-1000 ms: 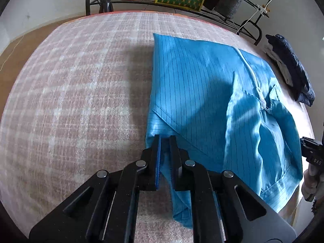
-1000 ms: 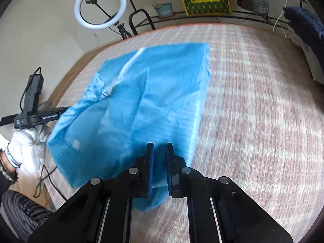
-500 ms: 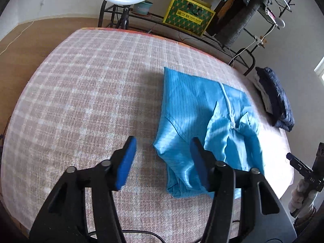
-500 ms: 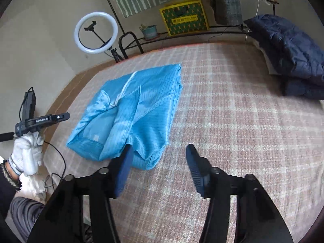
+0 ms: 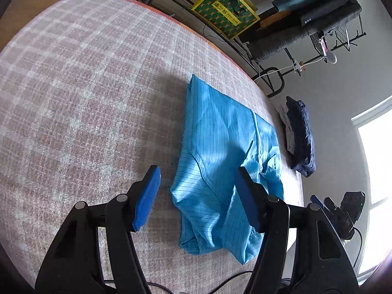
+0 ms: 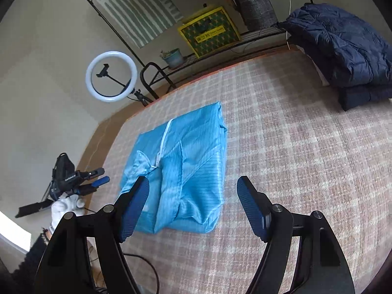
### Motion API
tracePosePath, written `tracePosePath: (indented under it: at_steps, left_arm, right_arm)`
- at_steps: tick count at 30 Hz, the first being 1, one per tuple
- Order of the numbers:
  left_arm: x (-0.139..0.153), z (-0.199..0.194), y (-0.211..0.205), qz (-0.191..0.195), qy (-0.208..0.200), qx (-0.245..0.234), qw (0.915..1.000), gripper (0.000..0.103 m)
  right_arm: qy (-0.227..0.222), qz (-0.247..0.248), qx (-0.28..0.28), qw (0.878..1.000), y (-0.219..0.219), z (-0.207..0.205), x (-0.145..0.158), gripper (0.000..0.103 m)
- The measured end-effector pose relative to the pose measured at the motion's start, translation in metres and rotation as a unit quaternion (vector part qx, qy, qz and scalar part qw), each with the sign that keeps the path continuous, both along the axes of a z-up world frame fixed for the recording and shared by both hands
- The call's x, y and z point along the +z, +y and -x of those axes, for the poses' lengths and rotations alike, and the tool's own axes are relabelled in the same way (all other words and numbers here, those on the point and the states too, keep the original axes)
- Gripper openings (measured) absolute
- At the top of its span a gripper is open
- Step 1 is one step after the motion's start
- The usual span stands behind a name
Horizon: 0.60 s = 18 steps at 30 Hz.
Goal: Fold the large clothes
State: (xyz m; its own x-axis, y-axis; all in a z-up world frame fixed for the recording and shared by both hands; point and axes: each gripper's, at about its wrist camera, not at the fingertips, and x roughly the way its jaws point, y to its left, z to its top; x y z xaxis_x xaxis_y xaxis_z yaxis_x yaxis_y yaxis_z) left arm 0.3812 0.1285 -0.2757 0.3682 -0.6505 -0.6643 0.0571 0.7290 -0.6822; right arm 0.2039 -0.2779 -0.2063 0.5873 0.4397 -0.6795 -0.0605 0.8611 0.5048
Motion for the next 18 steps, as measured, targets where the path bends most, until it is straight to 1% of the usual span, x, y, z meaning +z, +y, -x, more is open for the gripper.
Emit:
tracePosePath:
  at_steps: [5,7,11,13,15,18]
  left_arm:
    - [-0.023,-0.007,-0.003,0.018,0.02,0.008,0.9996,0.064]
    - [-0.032,-0.007,-0.004,0.036,0.032,0.01,0.9988,0.064]
    - [-0.043,-0.004,-0.008,0.064,0.039,0.014,0.9971,0.064]
    - [-0.048,-0.005,-0.011,0.074,0.045,0.013,0.9961,0.064]
    - [-0.051,-0.006,-0.015,0.08,0.047,0.009,0.9956,0.064]
    - [-0.052,-0.009,-0.015,0.093,0.047,0.016,0.9944,0.064]
  right_arm:
    - [0.027,-0.047,0.0,0.999,-0.008,-0.02,-0.022,0.074]
    - [0.041,-0.05,0.01,0.998,-0.008,-0.029,-0.035,0.074]
    - [0.059,-0.057,0.041,0.996,-0.005,-0.053,-0.058,0.074]
    - [0.065,-0.063,0.049,0.995,-0.005,-0.066,-0.07,0.074]
    - [0.075,-0.079,0.06,0.992,-0.005,-0.078,-0.083,0.074]
    - [0.083,-0.095,0.072,0.989,-0.007,-0.092,-0.1,0.072]
